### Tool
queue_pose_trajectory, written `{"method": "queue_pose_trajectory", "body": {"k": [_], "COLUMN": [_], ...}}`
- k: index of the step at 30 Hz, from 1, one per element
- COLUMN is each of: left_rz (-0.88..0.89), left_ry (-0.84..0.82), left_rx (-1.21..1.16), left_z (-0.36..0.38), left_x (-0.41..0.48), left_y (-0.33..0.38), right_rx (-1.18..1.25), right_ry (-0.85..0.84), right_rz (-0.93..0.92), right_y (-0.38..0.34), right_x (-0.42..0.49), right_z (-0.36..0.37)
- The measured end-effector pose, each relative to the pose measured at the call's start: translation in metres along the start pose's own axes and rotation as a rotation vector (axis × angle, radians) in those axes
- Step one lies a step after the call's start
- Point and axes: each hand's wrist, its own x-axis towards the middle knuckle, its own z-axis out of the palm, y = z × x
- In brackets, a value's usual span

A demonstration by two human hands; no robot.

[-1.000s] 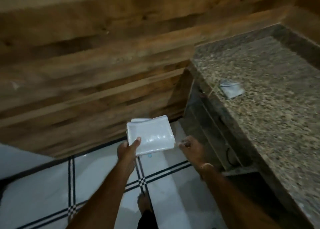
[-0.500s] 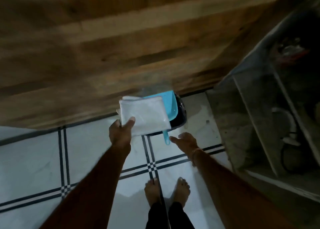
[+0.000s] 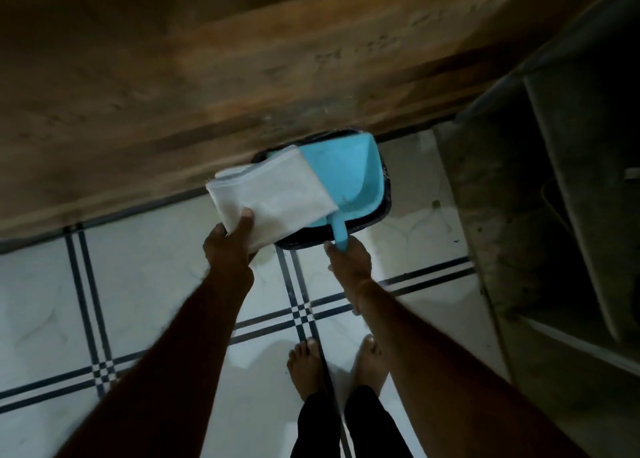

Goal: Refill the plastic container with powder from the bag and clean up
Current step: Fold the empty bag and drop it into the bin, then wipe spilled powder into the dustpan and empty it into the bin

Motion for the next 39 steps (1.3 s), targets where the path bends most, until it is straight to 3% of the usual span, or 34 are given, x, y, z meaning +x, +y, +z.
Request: {"method": "queue_pose_trajectory", "body": {"k": [8,12,16,22,27,31,34,39], "left_rz": [0.048,0.110,0.139,0.033,0.260,0.485,0.645,0.907], "left_ry": [0.103,0.175,0.085,0.018,-0.073,-0.255,-0.393,-0.605], "left_rx": [0.082,0.241,0.319,0.508,0.884,1.154,1.256,1.303], "left_z": [0.027,0.047,0.069,0.067,0.079,0.090,0.103,0.126], "left_x": [-0.006,0.002,0.011,0.021,-0.099,-0.203,-0.281,-0.433], "left_y": [0.015,0.004,-0.009,-0.019,0.030,0.057,0.074,0.119], "right_rx": [-0.190,-0.217,-0.169,-0.155,-0.091,0.107,0.367,0.525], "right_ry": [0.364,0.409,0.397,0.306,0.281,0.266,0.196,0.188], "right_rz": [0.011,0.006,-0.004,0.029,0.040,0.055,0.088,0.072], "right_y": [0.040,0.059,0.077,0.078,0.056,0.049,0.043,0.044], "right_x": [-0.093,-0.096,-0.087,-0.096,-0.155,-0.221,-0.279,-0.377], "right_z": [-0.118,-0.146,-0.154,-0.158,-0.195,-0.236,-0.271,-0.334]}}
